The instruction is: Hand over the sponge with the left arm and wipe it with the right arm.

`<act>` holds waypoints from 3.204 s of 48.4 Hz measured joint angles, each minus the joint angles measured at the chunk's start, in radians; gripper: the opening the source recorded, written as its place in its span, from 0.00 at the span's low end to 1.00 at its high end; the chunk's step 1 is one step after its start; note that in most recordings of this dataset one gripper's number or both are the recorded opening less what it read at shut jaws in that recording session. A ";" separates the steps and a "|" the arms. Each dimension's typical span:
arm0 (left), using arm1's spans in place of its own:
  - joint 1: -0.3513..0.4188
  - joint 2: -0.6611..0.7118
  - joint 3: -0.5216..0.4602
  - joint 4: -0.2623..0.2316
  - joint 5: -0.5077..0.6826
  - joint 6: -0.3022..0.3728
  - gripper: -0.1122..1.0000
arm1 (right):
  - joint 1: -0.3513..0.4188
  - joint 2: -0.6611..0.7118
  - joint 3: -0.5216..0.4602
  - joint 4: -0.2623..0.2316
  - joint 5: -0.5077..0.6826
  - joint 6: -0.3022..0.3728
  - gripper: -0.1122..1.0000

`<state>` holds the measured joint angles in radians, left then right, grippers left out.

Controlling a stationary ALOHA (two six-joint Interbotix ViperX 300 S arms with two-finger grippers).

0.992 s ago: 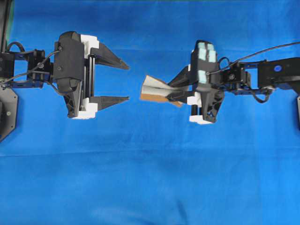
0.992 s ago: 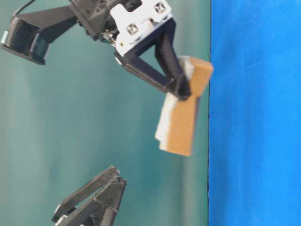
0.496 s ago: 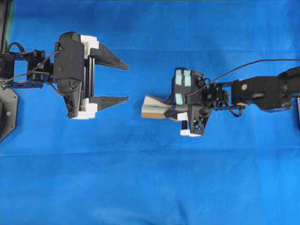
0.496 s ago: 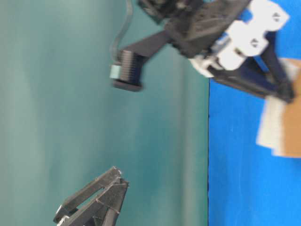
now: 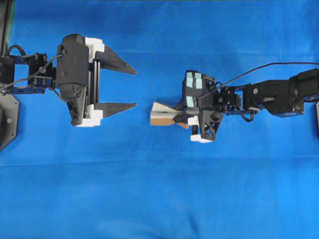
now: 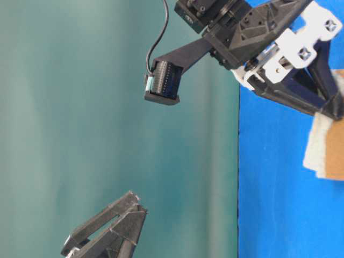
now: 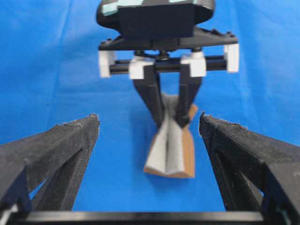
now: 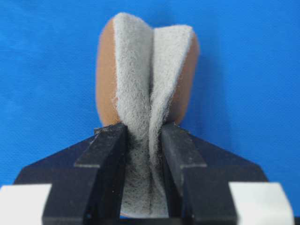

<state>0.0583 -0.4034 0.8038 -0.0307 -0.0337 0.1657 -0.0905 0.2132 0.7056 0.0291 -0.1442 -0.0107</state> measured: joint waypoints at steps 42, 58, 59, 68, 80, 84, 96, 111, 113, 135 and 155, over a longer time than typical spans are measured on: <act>0.000 0.000 0.002 0.000 0.000 0.005 0.92 | -0.198 -0.025 0.037 -0.054 -0.008 -0.051 0.35; 0.002 0.000 0.002 0.002 0.000 0.008 0.92 | 0.040 -0.028 0.038 -0.014 0.005 0.029 0.35; 0.002 0.000 0.002 0.000 0.000 0.008 0.92 | 0.051 -0.028 0.037 -0.014 0.008 0.034 0.35; 0.000 -0.002 0.002 0.002 0.000 0.008 0.92 | 0.135 -0.028 0.012 -0.014 0.049 0.063 0.35; 0.000 0.000 0.002 0.000 0.000 0.006 0.92 | 0.172 -0.026 0.002 -0.015 0.064 0.063 0.35; 0.000 0.000 0.000 0.002 0.000 0.006 0.92 | 0.161 -0.028 0.002 -0.017 0.064 0.058 0.35; 0.000 0.000 0.002 0.000 -0.002 0.006 0.92 | 0.041 -0.035 0.012 -0.084 0.066 0.035 0.35; 0.000 0.000 0.003 0.002 0.000 0.003 0.92 | -0.225 -0.043 0.023 -0.175 0.061 0.002 0.35; 0.000 0.000 0.003 0.002 0.000 0.003 0.92 | -0.249 -0.043 0.021 -0.183 0.061 -0.002 0.35; 0.000 0.000 0.006 0.000 0.002 0.011 0.92 | -0.236 -0.044 0.015 -0.195 0.061 0.015 0.35; 0.000 0.000 0.006 0.000 0.002 0.011 0.92 | 0.094 -0.044 -0.006 -0.161 0.098 0.115 0.34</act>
<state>0.0583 -0.4034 0.8099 -0.0307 -0.0322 0.1764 0.0031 0.1687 0.6995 -0.1319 -0.0460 0.1043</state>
